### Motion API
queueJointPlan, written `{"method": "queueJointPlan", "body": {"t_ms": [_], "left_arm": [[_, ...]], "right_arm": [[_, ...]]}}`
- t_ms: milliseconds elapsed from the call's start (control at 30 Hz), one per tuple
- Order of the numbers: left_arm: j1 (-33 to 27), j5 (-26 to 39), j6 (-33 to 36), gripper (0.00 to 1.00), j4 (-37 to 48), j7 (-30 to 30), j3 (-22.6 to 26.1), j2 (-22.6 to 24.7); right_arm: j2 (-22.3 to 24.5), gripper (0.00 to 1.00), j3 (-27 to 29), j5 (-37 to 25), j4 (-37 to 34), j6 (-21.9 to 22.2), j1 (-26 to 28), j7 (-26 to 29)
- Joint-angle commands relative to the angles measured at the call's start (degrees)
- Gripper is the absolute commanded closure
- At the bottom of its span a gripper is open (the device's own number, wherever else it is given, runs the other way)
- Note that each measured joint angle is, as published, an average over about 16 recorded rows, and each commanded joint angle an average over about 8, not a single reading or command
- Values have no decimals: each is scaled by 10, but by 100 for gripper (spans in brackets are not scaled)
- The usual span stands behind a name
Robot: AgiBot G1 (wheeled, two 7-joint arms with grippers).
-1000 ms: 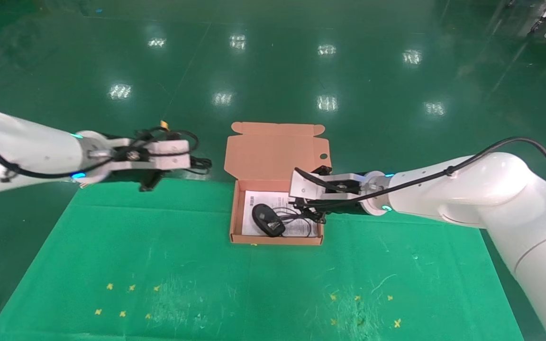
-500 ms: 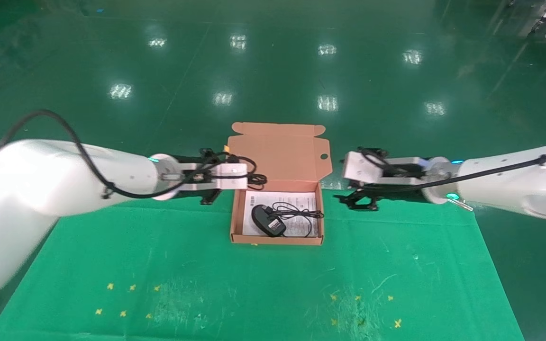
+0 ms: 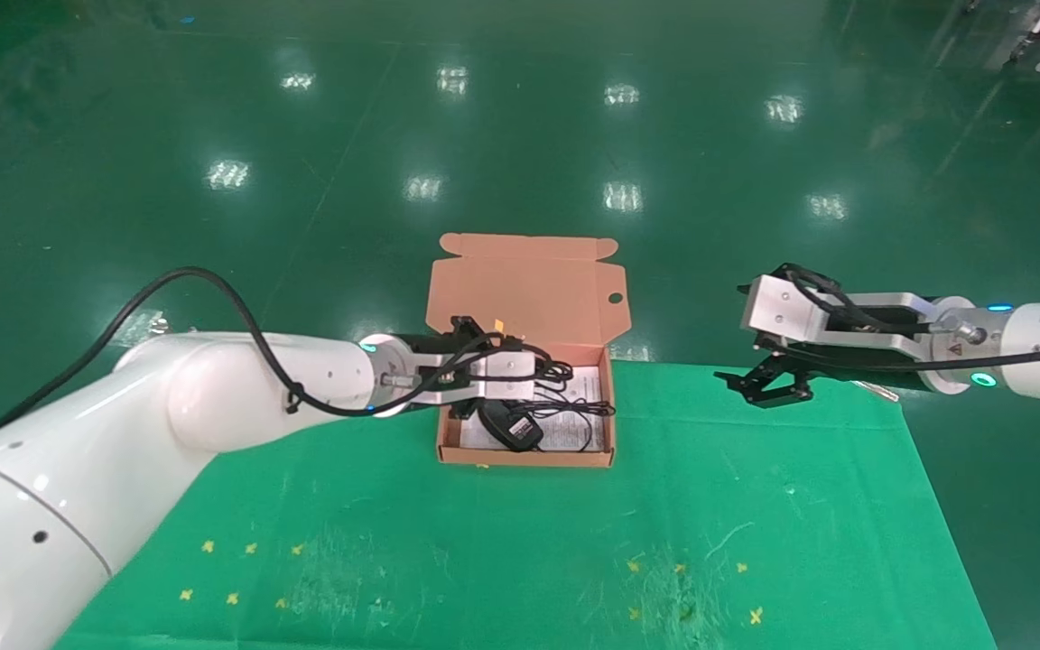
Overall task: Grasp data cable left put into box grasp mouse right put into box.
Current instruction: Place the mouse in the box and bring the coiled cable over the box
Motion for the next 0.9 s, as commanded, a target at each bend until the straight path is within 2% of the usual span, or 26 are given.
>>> {"method": "queueJointPlan", "body": {"t_ms": [33,133,400,900], "left_arm": [[2,-27,-15,100,4,14,19,2],[-1,-60,-31,100,3,19,49,2],[-11,-111,-52,0,9,22,96,3],[-11,-109,-51,0,4,22,93,-1]], "right_arm": [[17,0,0,-4,28,1,-6,20],[32,0,-1,-11,55,3,-12,43],[50,0,-5,-26,89,6,-19,75],[48,0,-5,-25,86,7,-19,74]]}}
